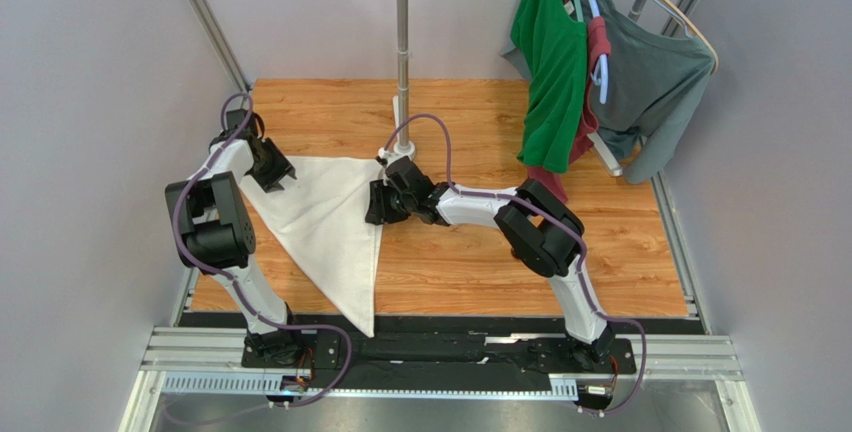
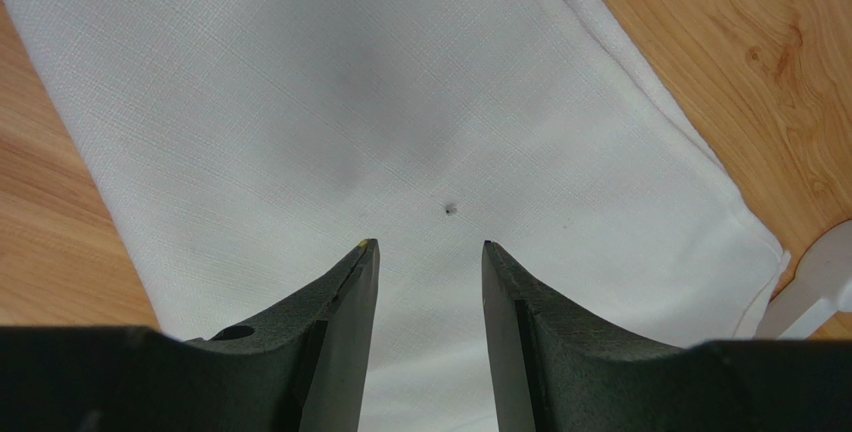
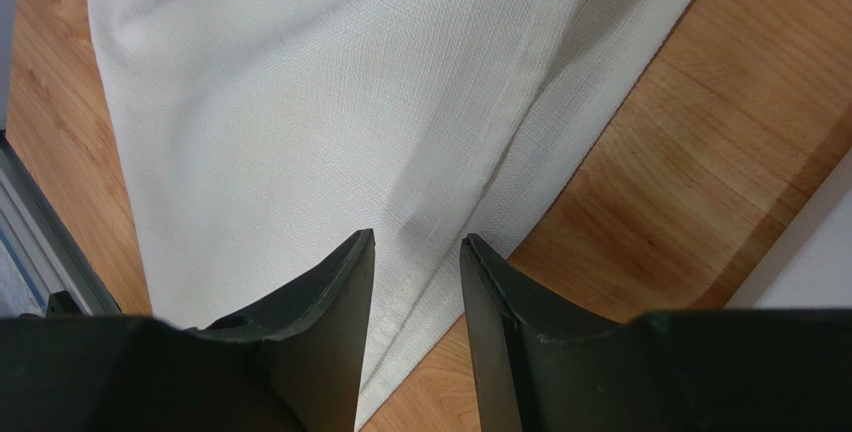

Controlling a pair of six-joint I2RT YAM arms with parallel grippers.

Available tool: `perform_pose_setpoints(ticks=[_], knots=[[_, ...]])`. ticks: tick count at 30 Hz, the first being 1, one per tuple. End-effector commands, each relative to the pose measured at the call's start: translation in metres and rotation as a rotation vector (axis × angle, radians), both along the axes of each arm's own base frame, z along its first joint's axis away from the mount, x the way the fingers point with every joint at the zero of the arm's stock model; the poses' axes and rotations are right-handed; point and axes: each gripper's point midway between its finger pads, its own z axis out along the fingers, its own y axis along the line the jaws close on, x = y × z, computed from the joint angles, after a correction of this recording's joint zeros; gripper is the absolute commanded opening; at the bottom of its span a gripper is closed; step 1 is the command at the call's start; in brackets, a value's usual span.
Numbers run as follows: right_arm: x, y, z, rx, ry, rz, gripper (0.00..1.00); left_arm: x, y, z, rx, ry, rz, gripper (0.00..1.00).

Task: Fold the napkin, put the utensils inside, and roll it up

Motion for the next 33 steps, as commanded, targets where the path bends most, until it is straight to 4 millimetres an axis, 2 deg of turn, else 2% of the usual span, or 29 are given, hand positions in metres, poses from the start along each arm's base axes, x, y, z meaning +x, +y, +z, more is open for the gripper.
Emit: perform_pose_setpoints(ticks=[1,10,14,18,27,33], knots=[[-0.001,0.012,0.008,0.03,0.005,0.009,0.42,0.01,0.006,0.011,-0.006,-0.04,0.016,0.51],[-0.011,0.014,0.004,0.03,0.03,0.02,0.41,0.009,0.005,0.005,-0.035,-0.028,0.023,0.51],[-0.01,0.015,0.0,0.012,0.021,0.006,0.4,0.01,0.005,0.004,-0.049,-0.031,0.026,0.51],[-0.008,0.004,-0.015,-0.062,0.033,-0.035,0.33,0.009,0.007,-0.001,-0.063,-0.019,0.035,0.51],[-0.001,-0.009,-0.023,-0.137,0.016,-0.081,0.15,0.003,0.012,-0.013,-0.081,0.012,0.064,0.51],[0.001,-0.009,-0.021,-0.18,-0.002,-0.085,0.1,0.003,0.014,-0.014,-0.084,0.015,0.069,0.51]])
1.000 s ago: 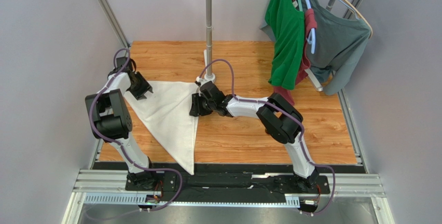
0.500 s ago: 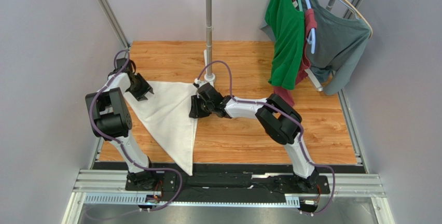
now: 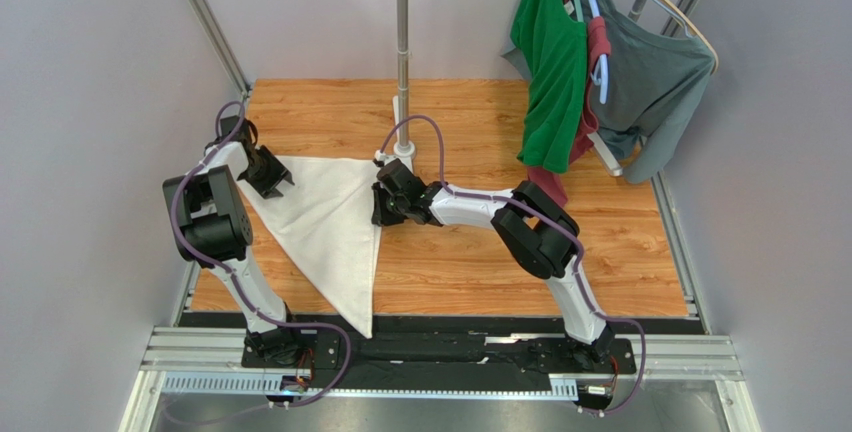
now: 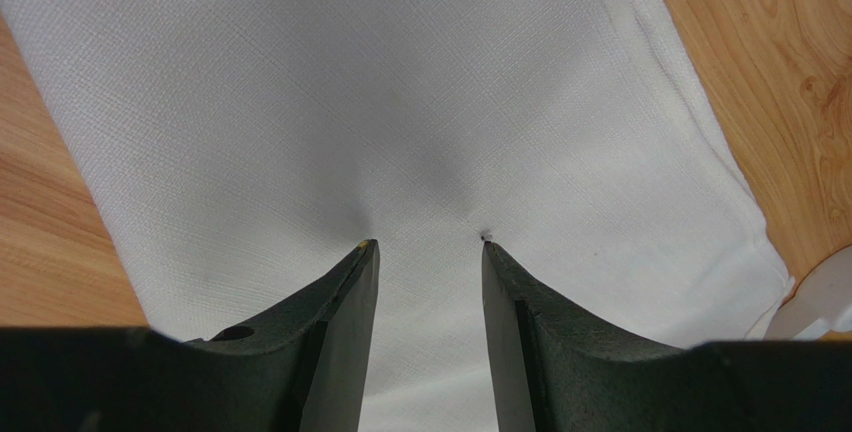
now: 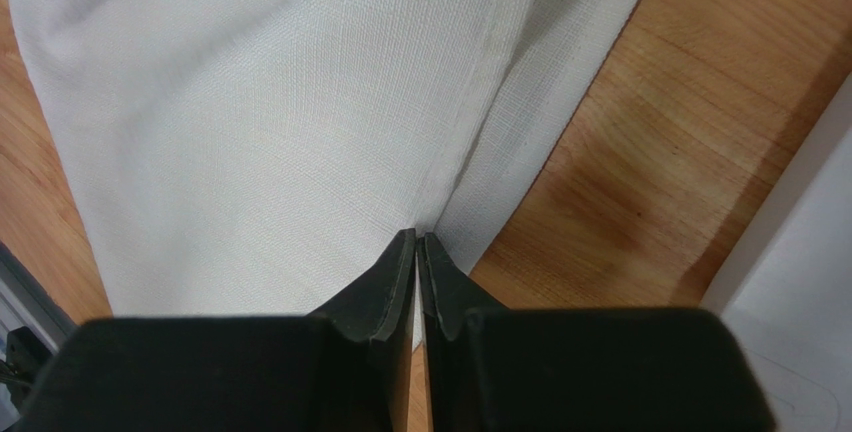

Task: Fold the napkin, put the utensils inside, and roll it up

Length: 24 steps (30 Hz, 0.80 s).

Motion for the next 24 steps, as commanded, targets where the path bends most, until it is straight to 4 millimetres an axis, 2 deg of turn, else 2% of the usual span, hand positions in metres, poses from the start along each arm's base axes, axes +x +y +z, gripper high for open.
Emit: perform_pose_setpoints(ticks=[1,2,4,11,16,21,24], knots=[[0.001,-0.005,-0.012,-0.093,-0.016,-0.01,0.09,0.007,0.002,0.005,-0.01,-0.024,0.014,0.51],[0.006,-0.007,-0.009,-0.109,-0.041,-0.026,0.07,0.008,0.002,0.006,-0.011,-0.028,0.013,0.51],[0.002,-0.003,-0.006,-0.105,-0.044,-0.015,0.0,0.009,0.002,0.006,-0.014,-0.029,0.013,0.51],[-0.003,0.008,0.008,-0.059,-0.039,-0.013,0.01,0.007,0.004,0.004,-0.01,-0.023,0.019,0.51],[-0.004,0.015,0.021,-0.043,-0.049,-0.005,0.13,0.009,0.002,0.006,-0.021,-0.03,0.018,0.51],[-0.006,0.014,0.022,-0.097,-0.072,-0.014,0.27,0.009,0.002,0.007,-0.023,-0.033,0.02,0.51],[-0.005,0.014,0.019,-0.132,-0.077,-0.027,0.29,0.009,0.002,0.007,-0.026,-0.036,0.021,0.51]])
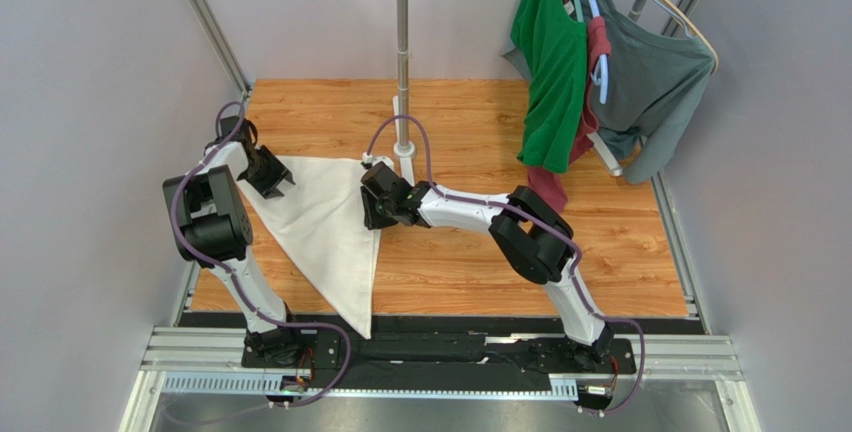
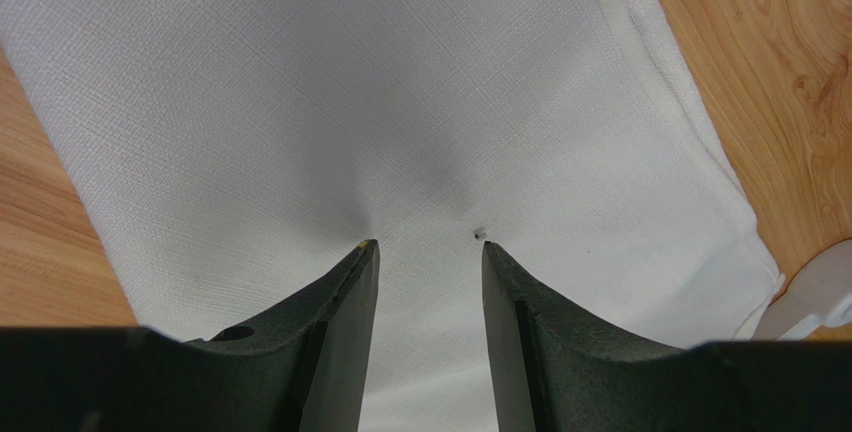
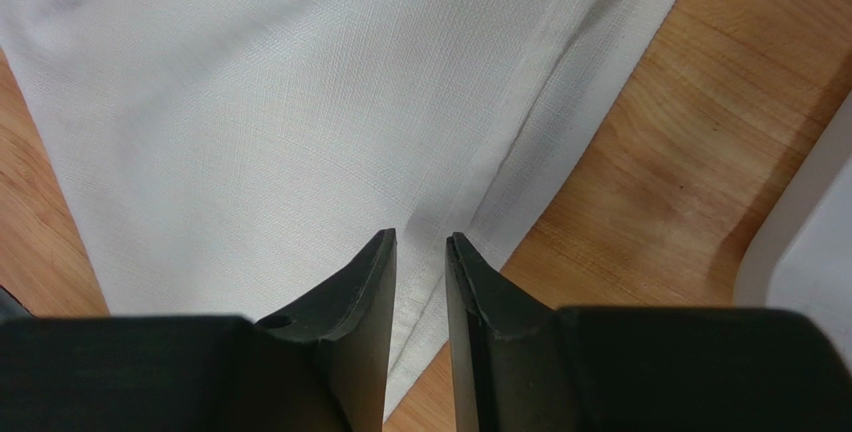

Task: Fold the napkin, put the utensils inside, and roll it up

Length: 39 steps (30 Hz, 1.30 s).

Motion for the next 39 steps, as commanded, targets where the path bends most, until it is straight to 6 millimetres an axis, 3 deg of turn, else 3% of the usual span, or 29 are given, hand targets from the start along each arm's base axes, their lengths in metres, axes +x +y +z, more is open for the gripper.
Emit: perform_pose_setpoints(ticks=[1,9,17,28,34,39], knots=[[0.004,0.002,0.006,-0.058,-0.036,-0.022,0.29,0.008,0.003,0.007,-0.012,-0.033,0.015,0.51],[0.007,0.0,0.003,-0.16,-0.08,-0.05,0.31,0.008,0.005,0.005,-0.015,-0.029,0.021,0.51],[0.001,-0.001,-0.017,-0.226,-0.069,-0.035,0.33,0.008,0.005,0.004,-0.024,-0.028,0.024,0.51],[0.006,-0.01,-0.017,-0.298,-0.109,-0.043,0.15,0.007,0.008,0.004,-0.006,-0.023,0.027,0.52],[0.009,-0.013,-0.005,-0.294,-0.132,-0.051,0.04,0.007,0.009,0.004,-0.007,-0.023,0.03,0.52],[0.008,-0.013,0.007,-0.287,-0.149,-0.055,0.02,0.006,0.008,0.004,-0.007,-0.022,0.028,0.52]])
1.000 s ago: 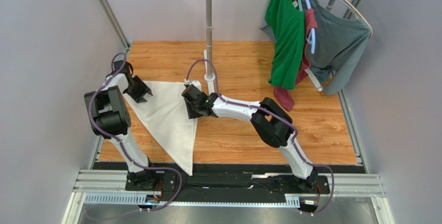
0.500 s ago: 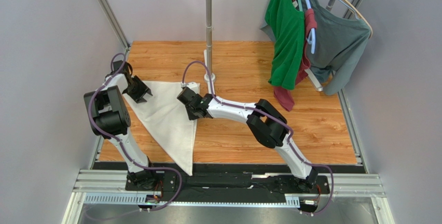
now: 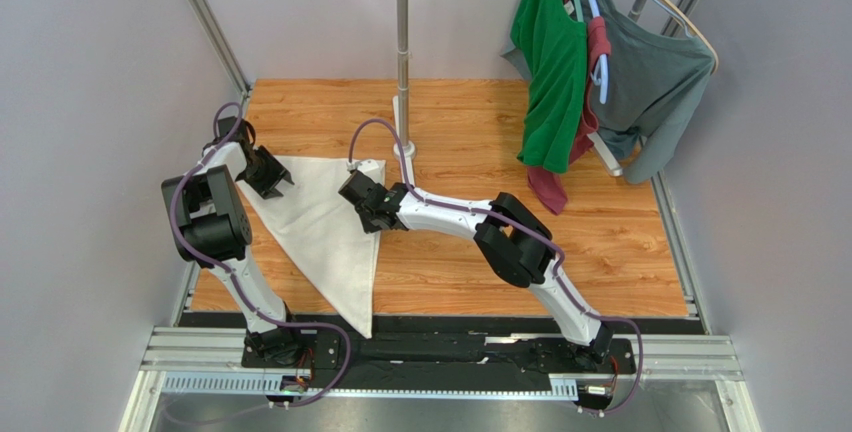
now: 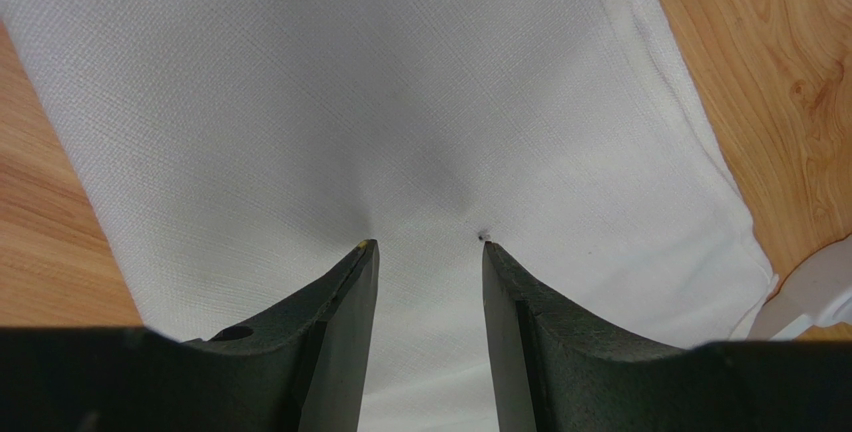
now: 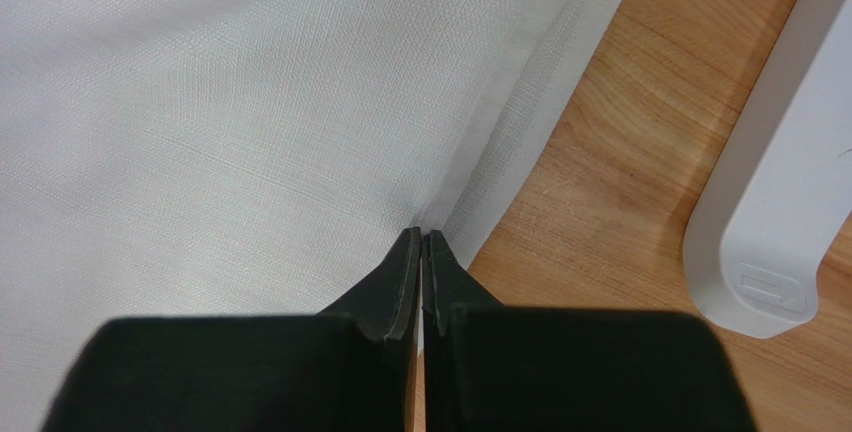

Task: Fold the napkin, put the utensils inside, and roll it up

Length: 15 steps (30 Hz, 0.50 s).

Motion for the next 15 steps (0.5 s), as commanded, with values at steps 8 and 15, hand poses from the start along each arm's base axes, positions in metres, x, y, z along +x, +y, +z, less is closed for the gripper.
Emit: perform_pose_setpoints(ticks=[8,15], knots=[[0.0,-0.017,0.026,-0.048,-0.049,-0.019,0.02,0.005,0.009,0.003,0.022,-0.011,0.022,0.52],[-0.001,-0.023,0.032,-0.048,-0.056,-0.026,0.03,0.005,0.009,0.003,0.027,-0.01,0.02,0.52]])
